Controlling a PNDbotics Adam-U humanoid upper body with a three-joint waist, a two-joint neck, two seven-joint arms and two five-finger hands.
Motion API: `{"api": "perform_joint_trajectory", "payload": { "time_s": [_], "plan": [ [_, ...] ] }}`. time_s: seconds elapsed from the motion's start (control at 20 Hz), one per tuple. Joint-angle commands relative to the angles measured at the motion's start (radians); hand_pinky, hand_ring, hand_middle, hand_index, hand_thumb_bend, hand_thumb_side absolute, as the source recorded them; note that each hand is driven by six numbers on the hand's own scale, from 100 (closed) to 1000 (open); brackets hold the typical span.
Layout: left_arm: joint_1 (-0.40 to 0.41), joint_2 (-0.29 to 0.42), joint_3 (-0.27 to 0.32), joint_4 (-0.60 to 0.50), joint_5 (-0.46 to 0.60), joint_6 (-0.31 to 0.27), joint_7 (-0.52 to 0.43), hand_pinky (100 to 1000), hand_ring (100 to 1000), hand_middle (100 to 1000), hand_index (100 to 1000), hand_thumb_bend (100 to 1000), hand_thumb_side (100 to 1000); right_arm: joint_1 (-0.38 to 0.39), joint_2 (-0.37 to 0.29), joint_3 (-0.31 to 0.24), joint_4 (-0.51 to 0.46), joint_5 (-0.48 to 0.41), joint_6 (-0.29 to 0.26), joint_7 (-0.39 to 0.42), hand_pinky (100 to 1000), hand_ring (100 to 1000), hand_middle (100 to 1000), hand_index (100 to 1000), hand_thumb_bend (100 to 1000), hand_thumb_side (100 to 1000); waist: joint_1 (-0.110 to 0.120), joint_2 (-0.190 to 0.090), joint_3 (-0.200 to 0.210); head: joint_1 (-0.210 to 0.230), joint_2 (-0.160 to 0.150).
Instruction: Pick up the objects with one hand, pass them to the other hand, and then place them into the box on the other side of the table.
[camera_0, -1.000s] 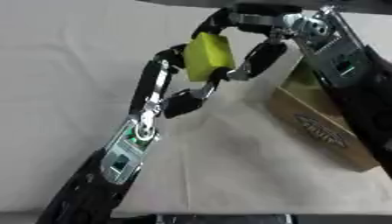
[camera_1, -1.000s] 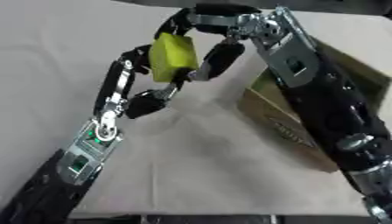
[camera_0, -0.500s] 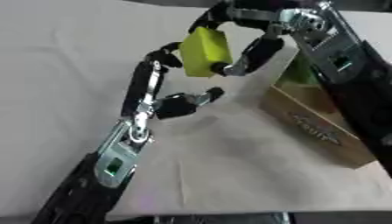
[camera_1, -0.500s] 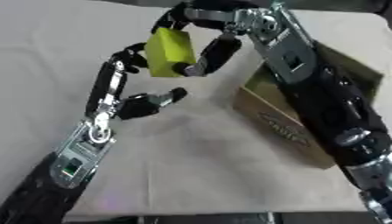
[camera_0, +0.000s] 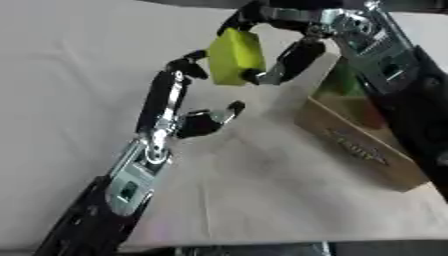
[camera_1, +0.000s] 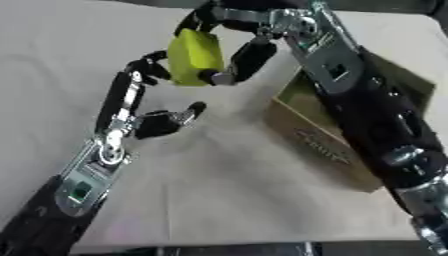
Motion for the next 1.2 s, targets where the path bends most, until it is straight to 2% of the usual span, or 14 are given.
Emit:
{"api": "perform_joint_trajectory", "payload": {
  "time_s": [0.05,0.2,0.45,0.5,0.55,0.85,1.2],
  "plan": [
    [0.001,0.028,0.017,-0.028,0.021,0.002,0.015,681,677,533,837,563,197,-0.011,-0.062,-0.027,-0.030,-0.024,0.005,-0.022,894,607,377,489,100,100,0.015,-0.015,-0.005,-0.005,0.005],
    [0.019,0.062,0.032,-0.044,0.047,0.020,0.053,671,661,513,805,525,270,0.010,-0.113,-0.052,-0.060,-0.057,0.015,-0.053,895,605,379,491,100,100,0.016,-0.020,-0.013,-0.017,0.005],
    [0.048,0.118,0.052,-0.092,0.089,0.051,0.096,667,653,498,777,504,292,0.073,-0.176,-0.113,-0.140,-0.119,0.060,-0.110,898,595,379,492,100,100,0.027,-0.023,-0.019,-0.043,0.005],
    [0.054,0.130,0.057,-0.102,0.094,0.057,0.100,665,645,495,776,477,313,0.085,-0.188,-0.125,-0.155,-0.128,0.070,-0.119,897,594,382,495,100,100,0.029,-0.024,-0.021,-0.046,0.005],
    [0.059,0.141,0.062,-0.113,0.097,0.063,0.103,659,632,486,766,524,296,0.096,-0.198,-0.135,-0.170,-0.135,0.079,-0.126,897,593,388,501,100,100,0.031,-0.025,-0.022,-0.049,0.005],
    [0.087,0.209,0.093,-0.146,0.136,0.117,0.149,660,625,491,765,537,277,0.175,-0.244,-0.205,-0.219,-0.167,0.131,-0.171,899,582,385,499,100,100,0.050,-0.031,-0.027,-0.070,0.005],
    [0.132,0.342,0.132,-0.218,0.164,0.176,0.145,669,631,498,771,543,284,0.264,-0.285,-0.261,-0.215,-0.140,0.154,-0.215,896,579,387,500,100,100,0.062,-0.032,-0.033,-0.097,0.005]
  ]
}}
